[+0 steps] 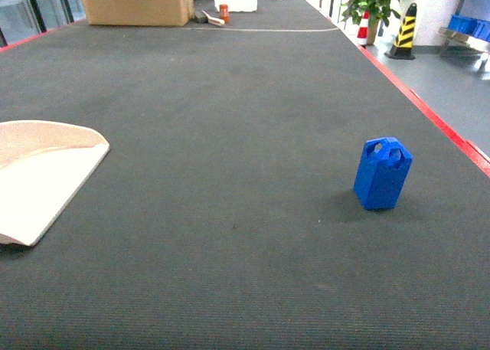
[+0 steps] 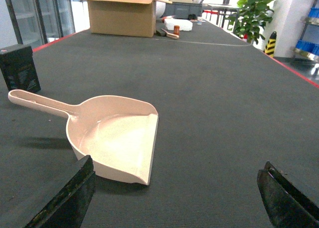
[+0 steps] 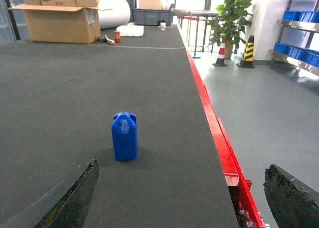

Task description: Place part in tray to right shelf

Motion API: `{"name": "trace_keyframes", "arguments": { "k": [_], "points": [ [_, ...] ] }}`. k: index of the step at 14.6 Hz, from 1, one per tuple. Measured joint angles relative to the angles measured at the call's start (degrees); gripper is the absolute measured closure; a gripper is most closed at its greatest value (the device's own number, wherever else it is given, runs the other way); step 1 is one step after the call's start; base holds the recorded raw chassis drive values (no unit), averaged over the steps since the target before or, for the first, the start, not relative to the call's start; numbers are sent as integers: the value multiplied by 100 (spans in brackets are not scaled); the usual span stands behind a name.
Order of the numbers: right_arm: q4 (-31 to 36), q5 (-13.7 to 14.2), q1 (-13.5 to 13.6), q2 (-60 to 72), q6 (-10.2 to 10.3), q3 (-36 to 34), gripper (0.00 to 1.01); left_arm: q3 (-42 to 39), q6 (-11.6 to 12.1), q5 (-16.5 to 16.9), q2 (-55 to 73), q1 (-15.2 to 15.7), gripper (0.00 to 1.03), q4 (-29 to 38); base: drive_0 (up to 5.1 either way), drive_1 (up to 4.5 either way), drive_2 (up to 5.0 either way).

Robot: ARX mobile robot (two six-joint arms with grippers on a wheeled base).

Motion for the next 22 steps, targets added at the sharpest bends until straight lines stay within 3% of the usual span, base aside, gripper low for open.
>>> {"name": "trace_keyframes", "arguments": {
  "k": [22],
  "points": [
    [0, 0, 0, 0, 0, 0, 3, 0, 0, 0, 0, 0, 5, 0, 0, 0, 0]
  ]
}}
